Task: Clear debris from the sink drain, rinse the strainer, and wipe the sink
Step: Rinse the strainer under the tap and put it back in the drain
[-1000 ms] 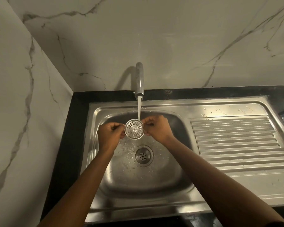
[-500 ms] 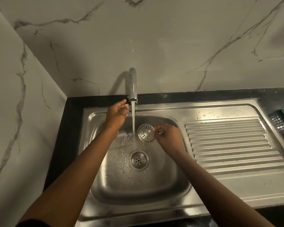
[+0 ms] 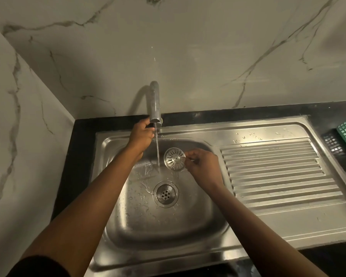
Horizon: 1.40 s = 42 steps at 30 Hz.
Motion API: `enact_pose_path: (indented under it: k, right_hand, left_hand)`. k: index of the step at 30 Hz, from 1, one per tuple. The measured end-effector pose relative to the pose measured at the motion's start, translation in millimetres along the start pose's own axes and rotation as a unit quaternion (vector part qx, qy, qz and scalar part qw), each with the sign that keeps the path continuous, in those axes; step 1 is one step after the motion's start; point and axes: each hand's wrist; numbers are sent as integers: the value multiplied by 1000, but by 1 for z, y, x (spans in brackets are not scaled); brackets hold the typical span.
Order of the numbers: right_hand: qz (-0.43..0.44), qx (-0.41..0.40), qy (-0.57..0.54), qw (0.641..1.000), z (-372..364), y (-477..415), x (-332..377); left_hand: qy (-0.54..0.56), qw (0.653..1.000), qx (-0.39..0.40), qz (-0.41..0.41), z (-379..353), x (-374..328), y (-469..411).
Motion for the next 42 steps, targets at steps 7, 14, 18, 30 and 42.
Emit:
enact_pose_path:
  k: [7, 14, 18, 30, 42]
  right_hand:
    - [-13, 5, 0, 1000, -4, 2, 0]
    - [-78, 26, -39, 996, -15, 3, -11]
    - [-150, 59, -94, 982, -27, 7, -20]
    - [-258, 131, -49, 956, -75, 10, -62]
    - [-278, 146, 93, 945, -119, -3, -103]
  left_hand:
    - [-27, 999, 35, -7, 5, -5, 6]
    - [-62, 997, 47, -21, 5, 12, 57]
    - [-70, 994, 72, 40, 1, 43, 101]
    - [-48, 982, 27, 182, -10, 120, 135]
    - [-82, 960, 4, 269, -35, 173, 133]
Point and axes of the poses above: each hand's wrist, its own y-axis away from the middle knuckle, its own z-axis out of the back of the hand, x = y × z, and after that the axes turned 10 degrees about -z, right-handed
